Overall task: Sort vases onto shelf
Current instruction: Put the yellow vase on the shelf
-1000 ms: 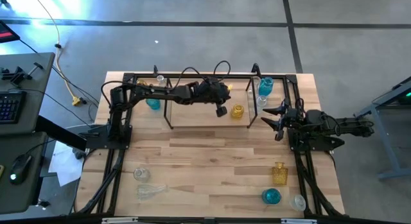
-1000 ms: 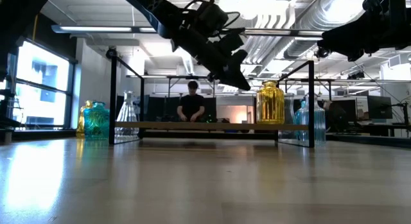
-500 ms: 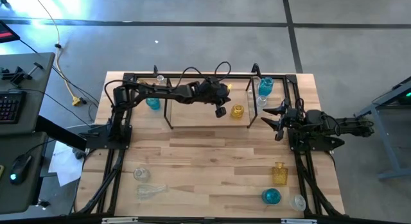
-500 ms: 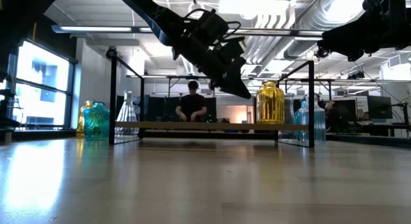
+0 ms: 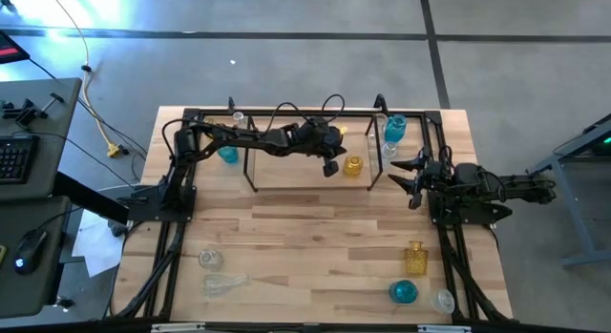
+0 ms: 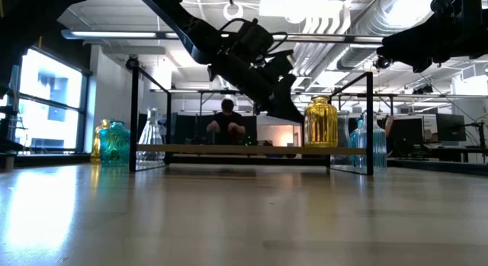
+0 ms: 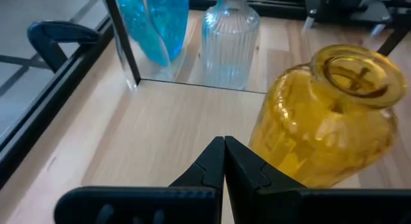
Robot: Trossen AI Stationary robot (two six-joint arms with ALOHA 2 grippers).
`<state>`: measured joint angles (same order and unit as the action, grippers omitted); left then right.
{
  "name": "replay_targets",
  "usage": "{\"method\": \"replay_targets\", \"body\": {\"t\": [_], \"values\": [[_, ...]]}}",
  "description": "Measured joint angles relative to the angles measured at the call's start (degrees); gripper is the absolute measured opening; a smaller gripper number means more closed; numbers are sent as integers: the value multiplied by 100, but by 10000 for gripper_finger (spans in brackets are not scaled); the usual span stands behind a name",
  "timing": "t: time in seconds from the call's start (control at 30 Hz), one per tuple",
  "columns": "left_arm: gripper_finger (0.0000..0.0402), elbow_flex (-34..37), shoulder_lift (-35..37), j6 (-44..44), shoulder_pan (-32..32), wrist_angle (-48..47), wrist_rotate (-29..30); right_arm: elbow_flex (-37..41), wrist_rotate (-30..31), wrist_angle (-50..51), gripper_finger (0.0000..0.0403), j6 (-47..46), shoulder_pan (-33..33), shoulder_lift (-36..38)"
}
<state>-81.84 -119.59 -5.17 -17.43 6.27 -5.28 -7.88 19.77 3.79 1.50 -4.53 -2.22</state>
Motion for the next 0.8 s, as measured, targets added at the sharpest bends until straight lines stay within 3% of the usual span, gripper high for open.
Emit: {"method": "replay_targets", "body": {"t": [0.8], "values": [[0,0,9,61,254,155,-61,0,2,-17,170,46,0,0]]}}
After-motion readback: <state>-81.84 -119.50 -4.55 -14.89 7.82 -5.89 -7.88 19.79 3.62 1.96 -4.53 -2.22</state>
